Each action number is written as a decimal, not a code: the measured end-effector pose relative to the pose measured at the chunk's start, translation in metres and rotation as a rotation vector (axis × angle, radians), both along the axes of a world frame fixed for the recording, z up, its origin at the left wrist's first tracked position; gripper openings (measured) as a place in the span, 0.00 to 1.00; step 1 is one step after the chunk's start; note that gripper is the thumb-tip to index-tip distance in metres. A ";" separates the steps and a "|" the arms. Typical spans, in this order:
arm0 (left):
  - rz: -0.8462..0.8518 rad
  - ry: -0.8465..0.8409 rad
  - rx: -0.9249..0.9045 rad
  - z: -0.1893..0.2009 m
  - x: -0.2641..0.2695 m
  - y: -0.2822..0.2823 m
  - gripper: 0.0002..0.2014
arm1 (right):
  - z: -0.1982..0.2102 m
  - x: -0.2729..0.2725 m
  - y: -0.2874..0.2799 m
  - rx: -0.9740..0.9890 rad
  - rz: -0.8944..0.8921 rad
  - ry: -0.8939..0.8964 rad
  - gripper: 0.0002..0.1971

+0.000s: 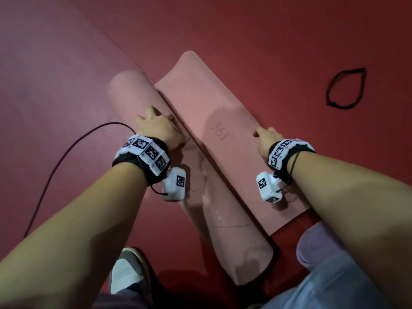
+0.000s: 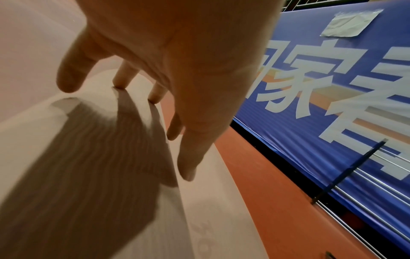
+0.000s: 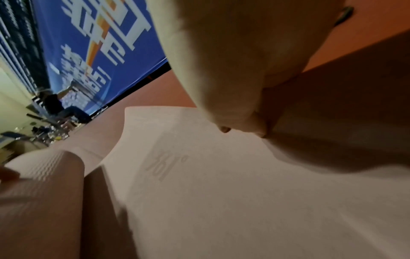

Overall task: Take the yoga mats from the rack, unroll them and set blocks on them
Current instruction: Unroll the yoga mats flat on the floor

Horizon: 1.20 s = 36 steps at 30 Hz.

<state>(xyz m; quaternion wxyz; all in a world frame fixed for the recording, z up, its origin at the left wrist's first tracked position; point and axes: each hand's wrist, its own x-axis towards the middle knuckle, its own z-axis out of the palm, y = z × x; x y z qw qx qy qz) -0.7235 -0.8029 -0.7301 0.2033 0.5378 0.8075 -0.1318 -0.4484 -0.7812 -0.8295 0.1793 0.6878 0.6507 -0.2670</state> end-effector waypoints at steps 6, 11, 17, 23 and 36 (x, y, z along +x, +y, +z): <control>-0.013 0.074 0.086 -0.002 -0.016 0.010 0.29 | -0.003 -0.022 0.004 0.114 0.340 -0.159 0.38; -0.053 0.028 -0.035 -0.002 -0.039 0.033 0.40 | -0.011 -0.053 0.021 0.028 0.405 -0.116 0.48; -0.027 -0.033 -0.123 -0.008 -0.054 0.049 0.52 | -0.020 -0.104 0.039 -0.129 0.197 -0.011 0.50; -0.036 -0.046 -0.127 -0.013 -0.055 0.055 0.48 | -0.020 -0.132 0.082 -0.059 0.203 0.049 0.54; -0.085 0.003 -0.174 -0.023 -0.041 0.074 0.56 | -0.045 -0.146 0.139 -0.013 0.190 0.057 0.65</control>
